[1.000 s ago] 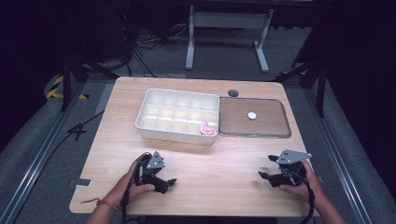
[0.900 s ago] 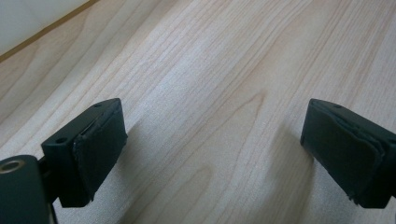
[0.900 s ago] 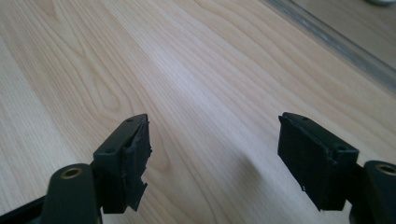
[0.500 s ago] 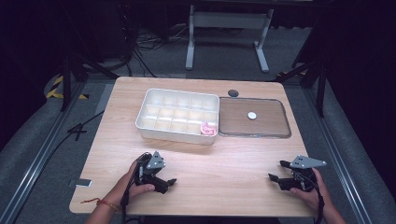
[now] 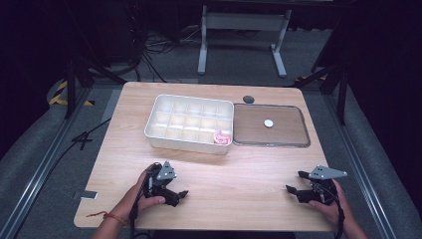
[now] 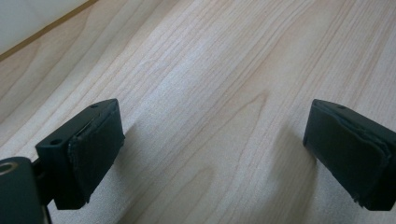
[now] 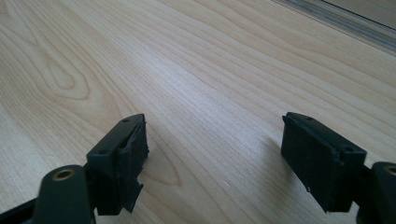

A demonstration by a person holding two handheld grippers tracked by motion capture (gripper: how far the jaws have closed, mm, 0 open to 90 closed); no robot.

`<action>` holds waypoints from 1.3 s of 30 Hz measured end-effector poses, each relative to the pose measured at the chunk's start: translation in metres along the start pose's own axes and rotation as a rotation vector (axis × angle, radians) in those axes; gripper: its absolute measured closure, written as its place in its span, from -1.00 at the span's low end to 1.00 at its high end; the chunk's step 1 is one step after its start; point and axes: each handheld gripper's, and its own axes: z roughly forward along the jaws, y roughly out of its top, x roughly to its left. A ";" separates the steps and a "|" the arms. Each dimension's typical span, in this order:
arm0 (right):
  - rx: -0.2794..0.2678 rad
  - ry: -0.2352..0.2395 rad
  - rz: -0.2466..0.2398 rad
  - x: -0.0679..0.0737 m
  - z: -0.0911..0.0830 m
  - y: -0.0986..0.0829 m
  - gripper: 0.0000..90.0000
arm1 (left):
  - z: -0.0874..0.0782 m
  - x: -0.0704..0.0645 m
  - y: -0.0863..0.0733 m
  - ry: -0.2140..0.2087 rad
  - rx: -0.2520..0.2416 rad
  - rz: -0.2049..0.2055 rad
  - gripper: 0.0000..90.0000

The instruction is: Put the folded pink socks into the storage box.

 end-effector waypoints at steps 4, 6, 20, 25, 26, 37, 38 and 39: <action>0.000 -0.001 0.000 0.000 0.000 0.000 -0.49 | 0.000 0.000 0.000 0.000 0.000 -0.001 -0.89; 0.001 -0.001 0.001 0.000 0.000 0.000 -0.50 | 0.000 0.000 0.000 -0.001 -0.001 -0.003 -0.89; 0.000 -0.004 0.004 0.000 0.001 0.000 -0.52 | 0.001 0.000 0.001 -0.001 0.004 -0.002 -0.92; 0.001 -0.003 0.005 0.000 0.000 0.000 -0.53 | 0.001 0.001 0.001 -0.002 0.004 -0.001 -0.92; 0.001 -0.003 0.005 0.000 0.000 0.000 -0.53 | 0.001 0.001 0.001 -0.002 0.004 -0.001 -0.92; 0.001 -0.005 0.006 0.000 0.001 0.000 -0.53 | 0.001 0.001 0.001 -0.001 0.005 -0.001 -0.92; 0.002 -0.005 0.006 0.000 0.001 0.000 -0.55 | 0.001 0.001 0.001 -0.001 0.005 -0.001 -0.92; 0.005 -0.005 0.005 -0.001 0.001 0.001 -0.55 | 0.001 0.001 0.001 -0.001 0.005 -0.001 -0.92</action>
